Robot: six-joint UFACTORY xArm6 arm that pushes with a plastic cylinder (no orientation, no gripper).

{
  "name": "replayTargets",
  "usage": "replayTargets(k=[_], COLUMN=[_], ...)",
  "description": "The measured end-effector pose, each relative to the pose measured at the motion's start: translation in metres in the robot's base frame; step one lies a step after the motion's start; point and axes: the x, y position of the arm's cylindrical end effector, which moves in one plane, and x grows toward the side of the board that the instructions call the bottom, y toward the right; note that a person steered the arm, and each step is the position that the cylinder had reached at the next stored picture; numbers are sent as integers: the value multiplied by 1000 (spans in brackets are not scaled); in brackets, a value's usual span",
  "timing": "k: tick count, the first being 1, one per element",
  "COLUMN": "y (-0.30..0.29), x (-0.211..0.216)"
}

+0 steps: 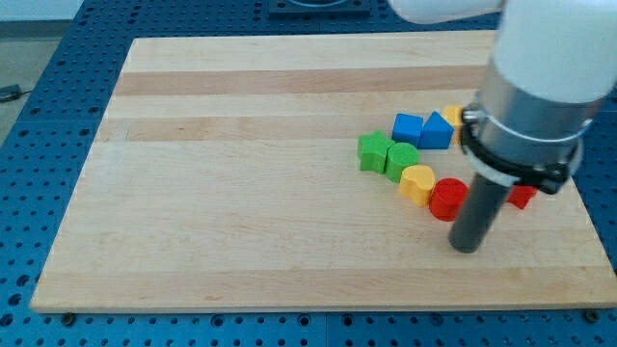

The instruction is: Move the red star right to the red circle

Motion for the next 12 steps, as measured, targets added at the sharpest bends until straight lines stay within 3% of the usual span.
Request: replayTargets(k=[3, 5, 7, 12], y=[71, 107, 106, 59], x=[-6, -41, -78, -78])
